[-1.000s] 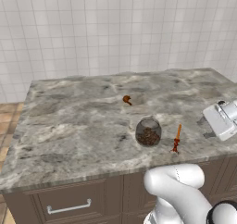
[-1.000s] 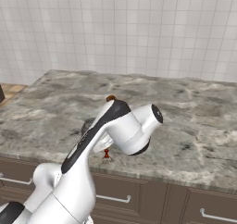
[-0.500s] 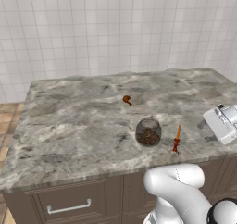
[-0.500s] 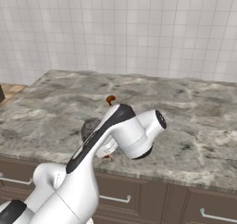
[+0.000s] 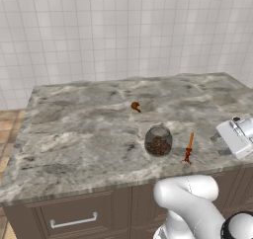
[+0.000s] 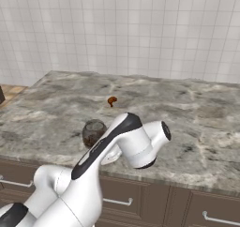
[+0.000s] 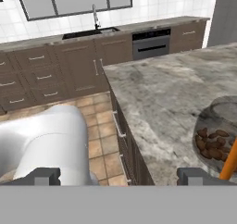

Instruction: Pick the jar and candle from the dining table and place them in the open cabinet. Close the cabinet after placing the objects.

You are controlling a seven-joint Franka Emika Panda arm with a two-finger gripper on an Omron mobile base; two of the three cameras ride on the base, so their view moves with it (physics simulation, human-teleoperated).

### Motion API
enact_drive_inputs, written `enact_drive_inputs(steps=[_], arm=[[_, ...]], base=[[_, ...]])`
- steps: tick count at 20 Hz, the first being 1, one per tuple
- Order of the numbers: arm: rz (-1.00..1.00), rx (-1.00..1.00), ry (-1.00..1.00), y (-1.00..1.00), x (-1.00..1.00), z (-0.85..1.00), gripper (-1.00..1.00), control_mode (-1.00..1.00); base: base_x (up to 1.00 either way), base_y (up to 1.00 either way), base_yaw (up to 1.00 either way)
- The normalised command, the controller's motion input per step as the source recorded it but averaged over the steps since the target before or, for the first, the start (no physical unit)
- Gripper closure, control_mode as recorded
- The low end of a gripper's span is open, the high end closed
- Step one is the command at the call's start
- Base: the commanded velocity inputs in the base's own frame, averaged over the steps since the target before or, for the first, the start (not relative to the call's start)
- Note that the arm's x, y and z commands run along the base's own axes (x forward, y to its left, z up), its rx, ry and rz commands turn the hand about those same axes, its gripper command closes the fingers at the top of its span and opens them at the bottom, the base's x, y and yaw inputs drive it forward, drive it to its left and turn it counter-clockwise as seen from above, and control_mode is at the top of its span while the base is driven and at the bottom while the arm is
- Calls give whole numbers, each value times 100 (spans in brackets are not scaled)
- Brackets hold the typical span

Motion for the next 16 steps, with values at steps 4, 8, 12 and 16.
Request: enact_drive_inputs(steps=[4, 8, 12, 16], arm=[[0, 4, 0, -1, 11, -16, -100, -100], [-2, 1, 0, -4, 14, -12, -100, -100], [-1, 0, 0, -6, 8, -10, -100, -100], [0, 0, 0, -10, 13, -10, -100, -100]], base=[[0, 0, 0], [0, 0, 0], [0, 0, 0], [0, 0, 0]])
